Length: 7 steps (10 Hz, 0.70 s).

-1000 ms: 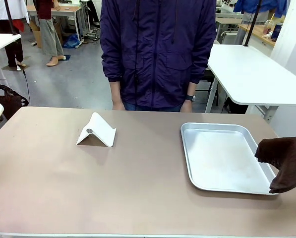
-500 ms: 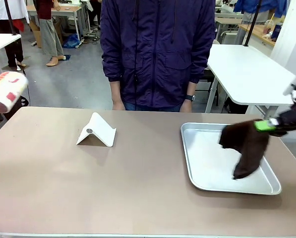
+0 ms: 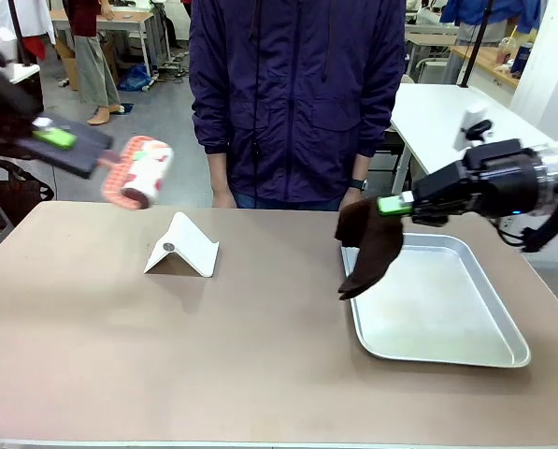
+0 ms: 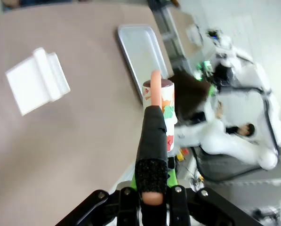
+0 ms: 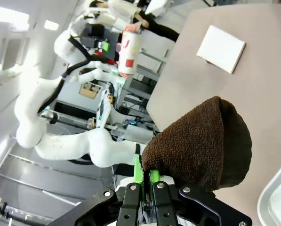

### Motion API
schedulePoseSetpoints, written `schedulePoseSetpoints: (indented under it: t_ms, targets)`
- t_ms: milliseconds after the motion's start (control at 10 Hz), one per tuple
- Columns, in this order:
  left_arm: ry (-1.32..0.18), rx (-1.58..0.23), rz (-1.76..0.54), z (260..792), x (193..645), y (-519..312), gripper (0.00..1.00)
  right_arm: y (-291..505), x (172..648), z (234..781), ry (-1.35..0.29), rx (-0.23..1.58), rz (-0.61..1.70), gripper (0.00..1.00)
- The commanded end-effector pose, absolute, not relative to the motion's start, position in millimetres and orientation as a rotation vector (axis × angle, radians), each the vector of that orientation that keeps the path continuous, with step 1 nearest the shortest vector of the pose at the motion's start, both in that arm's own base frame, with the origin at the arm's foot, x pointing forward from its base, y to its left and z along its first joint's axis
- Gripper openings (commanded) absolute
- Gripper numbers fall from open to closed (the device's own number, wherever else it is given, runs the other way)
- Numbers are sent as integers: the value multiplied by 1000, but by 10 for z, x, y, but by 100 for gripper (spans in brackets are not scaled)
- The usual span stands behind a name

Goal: Clean the surface of the table.
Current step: Return the Lint Roller and towel to their original positions.

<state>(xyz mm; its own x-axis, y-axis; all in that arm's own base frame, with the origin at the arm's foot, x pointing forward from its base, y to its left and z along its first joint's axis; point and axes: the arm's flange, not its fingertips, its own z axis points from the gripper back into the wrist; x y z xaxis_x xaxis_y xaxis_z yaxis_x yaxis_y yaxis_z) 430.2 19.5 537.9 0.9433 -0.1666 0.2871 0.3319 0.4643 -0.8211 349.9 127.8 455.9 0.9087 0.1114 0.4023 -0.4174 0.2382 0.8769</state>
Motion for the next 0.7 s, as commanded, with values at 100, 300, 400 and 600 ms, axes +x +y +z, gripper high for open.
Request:
schedulePoseSetpoints:
  t_ms: [100, 300, 400, 600]
  targets:
    - [-199, -956, -238, 5118, 4669, -480, 22, 1745, 4112, 4170, -154, 1320, 370, 6]
    - [-215, -864, -238, 4862, 4849, -755, 22, 1877, 4396, 3870, -170, 1324, 277, 6]
    - [-184, -852, -243, 4752, 4884, -843, 22, 1908, 4489, 3751, -188, 1322, 266, 6]
    - [-162, -799, -259, 4577, 4909, -964, 22, 1937, 4633, 3505, -186, 1349, 190, 6]
